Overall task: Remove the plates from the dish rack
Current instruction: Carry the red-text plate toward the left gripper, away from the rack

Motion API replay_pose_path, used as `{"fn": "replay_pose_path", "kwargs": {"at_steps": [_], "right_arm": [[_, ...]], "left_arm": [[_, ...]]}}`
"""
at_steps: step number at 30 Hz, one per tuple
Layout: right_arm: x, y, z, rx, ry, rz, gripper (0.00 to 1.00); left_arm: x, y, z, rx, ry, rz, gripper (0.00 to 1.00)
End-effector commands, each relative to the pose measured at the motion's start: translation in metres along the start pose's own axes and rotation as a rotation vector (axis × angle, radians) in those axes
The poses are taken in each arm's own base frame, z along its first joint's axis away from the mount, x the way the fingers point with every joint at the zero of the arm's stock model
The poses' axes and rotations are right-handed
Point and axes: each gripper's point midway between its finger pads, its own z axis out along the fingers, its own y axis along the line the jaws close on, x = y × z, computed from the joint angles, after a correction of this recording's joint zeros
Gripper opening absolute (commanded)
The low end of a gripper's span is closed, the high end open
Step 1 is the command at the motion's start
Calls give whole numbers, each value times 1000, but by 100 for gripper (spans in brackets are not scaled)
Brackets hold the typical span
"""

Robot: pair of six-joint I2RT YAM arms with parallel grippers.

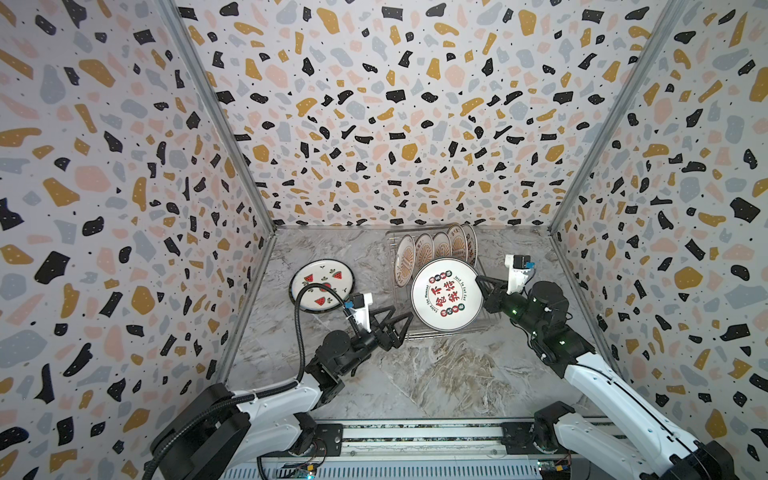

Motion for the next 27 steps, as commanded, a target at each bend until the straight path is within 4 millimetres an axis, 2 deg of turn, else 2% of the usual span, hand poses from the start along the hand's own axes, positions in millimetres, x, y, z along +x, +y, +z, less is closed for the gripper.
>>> {"fn": "replay_pose_path", "kwargs": {"at_steps": [1, 4, 8, 11, 16, 18, 23, 27], "right_arm": [[-20, 43, -6, -226, -52, 23, 4], [-11, 48, -2, -278, -19, 37, 3], [-5, 48, 2, -297, 0, 47, 4], [0, 45, 7, -292, 12, 49, 4], [7, 36, 17, -268, 29, 45, 4], [9, 36, 19, -274, 39, 38, 4], [12, 37, 18, -272, 41, 29, 4], [15, 37, 20, -260, 46, 13, 4]], "left_arm": [[-7, -7, -6, 38, -46, -62, 91], [-11, 1, -12, -9, -98, -77, 89], [-12, 2, -13, -12, -108, -103, 80], [-11, 2, -12, -14, -105, -115, 67], [-7, 9, -10, -41, -99, -125, 55], [-5, 10, -7, -42, -89, -134, 47], [2, 6, 1, -4, -59, -173, 35], [6, 4, 6, 23, -40, -193, 30]]}}
